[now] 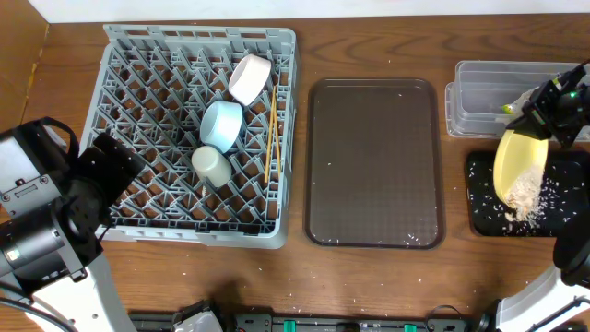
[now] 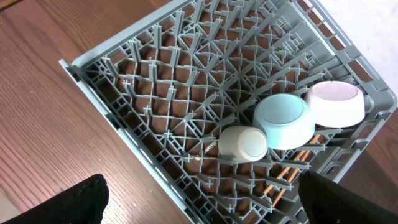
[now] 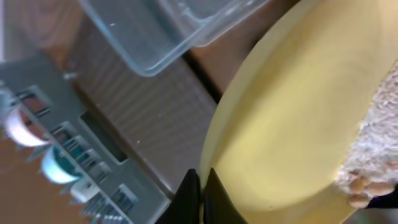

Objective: Sort waste into correct bins and load items into the dishwasher
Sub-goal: 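Tilt the yellow plate over the black tray to dump the food scraps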

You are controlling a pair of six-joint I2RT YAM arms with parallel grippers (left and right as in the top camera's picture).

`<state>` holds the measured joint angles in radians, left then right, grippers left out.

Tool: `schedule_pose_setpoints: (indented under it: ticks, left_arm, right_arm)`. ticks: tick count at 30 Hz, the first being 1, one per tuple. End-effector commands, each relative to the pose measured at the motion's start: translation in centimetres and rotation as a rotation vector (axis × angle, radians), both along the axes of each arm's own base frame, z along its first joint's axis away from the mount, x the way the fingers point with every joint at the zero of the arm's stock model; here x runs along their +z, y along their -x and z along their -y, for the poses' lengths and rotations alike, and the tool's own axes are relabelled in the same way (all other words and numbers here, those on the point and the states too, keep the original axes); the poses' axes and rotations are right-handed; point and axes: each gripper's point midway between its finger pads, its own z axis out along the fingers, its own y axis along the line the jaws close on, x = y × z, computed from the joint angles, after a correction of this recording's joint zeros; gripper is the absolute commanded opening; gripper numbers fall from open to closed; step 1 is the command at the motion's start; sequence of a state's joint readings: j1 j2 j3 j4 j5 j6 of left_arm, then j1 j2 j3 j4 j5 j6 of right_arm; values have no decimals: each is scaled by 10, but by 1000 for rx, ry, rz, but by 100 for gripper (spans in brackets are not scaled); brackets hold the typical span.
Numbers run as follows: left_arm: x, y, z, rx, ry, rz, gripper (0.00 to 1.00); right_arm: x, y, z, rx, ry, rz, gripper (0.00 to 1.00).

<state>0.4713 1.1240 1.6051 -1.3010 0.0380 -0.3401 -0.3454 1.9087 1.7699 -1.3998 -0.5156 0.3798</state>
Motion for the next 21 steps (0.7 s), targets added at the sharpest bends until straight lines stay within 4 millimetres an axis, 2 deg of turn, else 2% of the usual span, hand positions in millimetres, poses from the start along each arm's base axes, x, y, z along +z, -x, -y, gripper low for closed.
schedule_pose_setpoints:
  ticks: [1, 7, 21]
  left_arm:
    - [2, 1, -2, 6, -12, 1, 99]
    - [2, 1, -2, 5, -12, 1, 98]
    - [2, 1, -2, 6, -12, 1, 98]
  right_arm:
    - [17, -2, -6, 49, -89, 99, 1]
    - [17, -5, 2, 54, -80, 128, 1]
    - [13, 1, 3, 75, -103, 121, 1]
